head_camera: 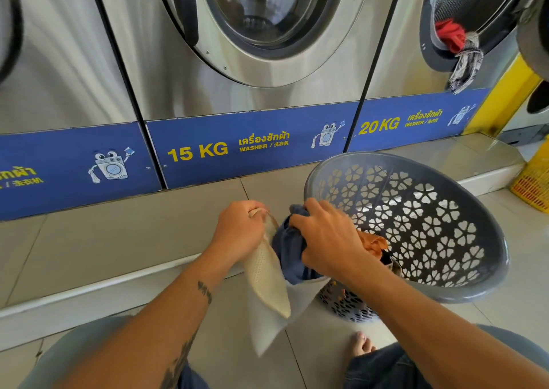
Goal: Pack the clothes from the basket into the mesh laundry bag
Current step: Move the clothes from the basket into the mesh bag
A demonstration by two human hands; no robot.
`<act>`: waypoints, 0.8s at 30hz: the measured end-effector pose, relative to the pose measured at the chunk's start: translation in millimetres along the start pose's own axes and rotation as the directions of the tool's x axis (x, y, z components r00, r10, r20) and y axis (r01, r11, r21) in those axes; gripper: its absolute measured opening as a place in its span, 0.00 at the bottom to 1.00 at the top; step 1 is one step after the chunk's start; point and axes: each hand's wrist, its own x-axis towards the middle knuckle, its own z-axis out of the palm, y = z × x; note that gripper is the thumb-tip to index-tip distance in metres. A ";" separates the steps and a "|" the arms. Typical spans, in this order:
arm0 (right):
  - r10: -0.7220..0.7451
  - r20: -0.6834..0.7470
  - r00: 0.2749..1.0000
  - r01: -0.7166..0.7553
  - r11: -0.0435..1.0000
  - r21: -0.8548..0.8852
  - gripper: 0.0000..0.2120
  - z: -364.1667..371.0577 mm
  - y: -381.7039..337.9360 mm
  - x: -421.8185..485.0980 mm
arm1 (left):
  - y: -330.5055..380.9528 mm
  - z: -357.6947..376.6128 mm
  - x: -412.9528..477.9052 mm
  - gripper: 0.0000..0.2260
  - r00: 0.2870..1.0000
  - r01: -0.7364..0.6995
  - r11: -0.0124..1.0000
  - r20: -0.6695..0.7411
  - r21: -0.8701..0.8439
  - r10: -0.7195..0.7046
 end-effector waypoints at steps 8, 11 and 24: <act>-0.219 0.340 0.915 0.142 0.961 0.236 0.25 60.1 -55.5 -21.3 | -73.8 3.3 -40.1 0.13 0.956 0.147 0.959 0.215 0.244 -0.201; -0.229 0.601 0.766 -0.021 0.926 0.378 0.24 82.9 -63.1 -36.2 | -108.8 3.2 -54.3 0.13 0.898 0.170 0.912 0.322 0.374 -0.299; 0.014 0.562 0.827 -0.364 0.774 0.517 0.39 110.9 -66.7 -42.5 | -95.0 -1.1 -40.1 0.12 0.981 0.095 0.980 0.154 0.173 -0.122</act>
